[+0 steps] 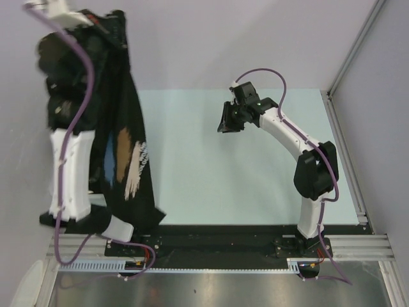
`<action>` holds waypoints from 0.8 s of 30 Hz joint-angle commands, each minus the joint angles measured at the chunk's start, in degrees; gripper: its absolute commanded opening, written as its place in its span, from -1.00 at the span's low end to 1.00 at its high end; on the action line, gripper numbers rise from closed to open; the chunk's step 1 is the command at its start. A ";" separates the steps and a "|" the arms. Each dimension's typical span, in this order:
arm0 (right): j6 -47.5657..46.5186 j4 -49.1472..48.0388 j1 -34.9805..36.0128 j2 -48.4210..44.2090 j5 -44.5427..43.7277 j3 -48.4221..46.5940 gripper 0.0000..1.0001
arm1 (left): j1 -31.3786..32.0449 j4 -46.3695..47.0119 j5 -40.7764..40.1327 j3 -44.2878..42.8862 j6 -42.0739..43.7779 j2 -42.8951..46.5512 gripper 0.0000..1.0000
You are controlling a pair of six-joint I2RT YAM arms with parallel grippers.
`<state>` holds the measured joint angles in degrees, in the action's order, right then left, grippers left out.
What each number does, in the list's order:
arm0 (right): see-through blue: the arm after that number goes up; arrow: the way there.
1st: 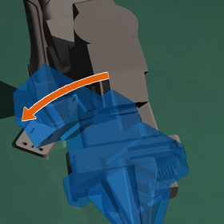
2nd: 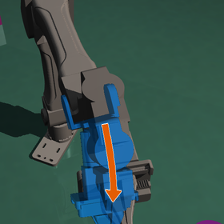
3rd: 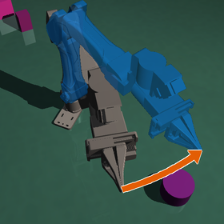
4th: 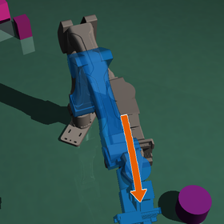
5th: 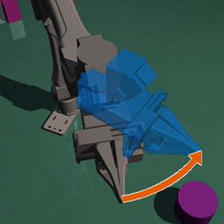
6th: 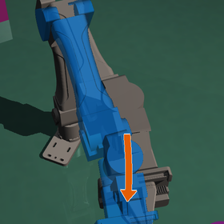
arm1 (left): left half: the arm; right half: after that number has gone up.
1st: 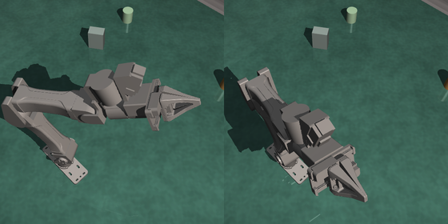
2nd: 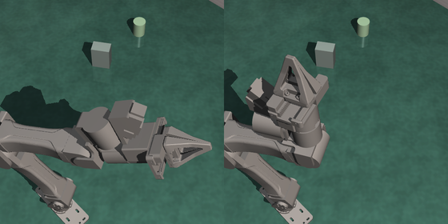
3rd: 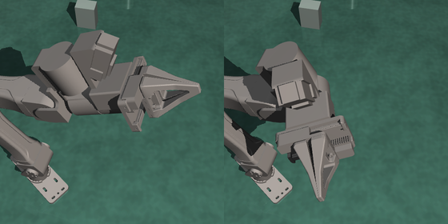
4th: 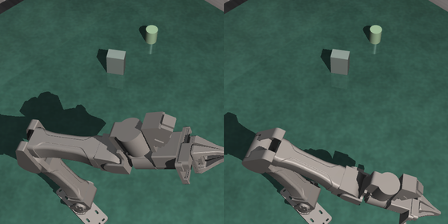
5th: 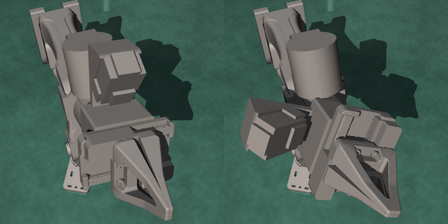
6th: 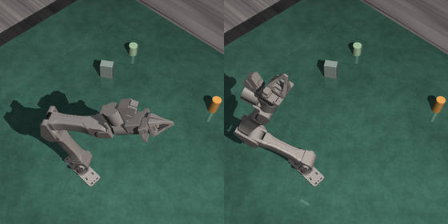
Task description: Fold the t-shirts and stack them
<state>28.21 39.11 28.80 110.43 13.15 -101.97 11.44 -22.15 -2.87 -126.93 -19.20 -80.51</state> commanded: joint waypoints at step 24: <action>1.41 -3.78 -0.68 -5.40 -0.58 6.35 -0.39 | 11.60 -2.36 14.74 -11.33 -1.89 -20.48 -1.00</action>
<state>28.86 36.97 26.87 106.80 12.84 -95.13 26.04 -26.81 13.26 -140.05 -22.61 -106.13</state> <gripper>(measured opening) 0.304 0.009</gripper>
